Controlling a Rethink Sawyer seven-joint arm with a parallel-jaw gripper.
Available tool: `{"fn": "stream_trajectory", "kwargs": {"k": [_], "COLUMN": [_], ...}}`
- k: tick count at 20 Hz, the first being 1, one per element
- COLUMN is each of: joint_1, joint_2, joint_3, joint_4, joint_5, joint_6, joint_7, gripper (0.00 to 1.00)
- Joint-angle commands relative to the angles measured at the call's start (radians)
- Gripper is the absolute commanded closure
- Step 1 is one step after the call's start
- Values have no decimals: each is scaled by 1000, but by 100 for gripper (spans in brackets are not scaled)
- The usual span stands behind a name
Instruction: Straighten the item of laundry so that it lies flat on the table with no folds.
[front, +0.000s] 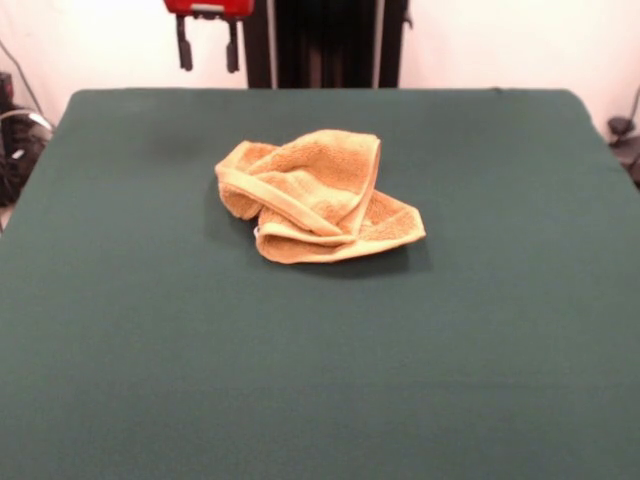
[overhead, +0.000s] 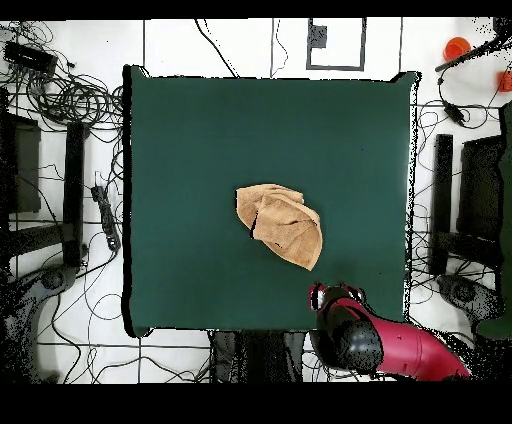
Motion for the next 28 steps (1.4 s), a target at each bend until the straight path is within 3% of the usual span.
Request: {"fn": "stream_trajectory", "kwargs": {"k": [1, 16, 28], "joint_1": [80, 166, 153], "joint_2": [30, 71, 70], "joint_3": [-2, -24, -1], "joint_4": [6, -26, -26], "joint_5": [67, 114, 135], "joint_6": [-8, -29, -10], "joint_7": [201, 214, 176], "gripper": [0, 0, 0]}}
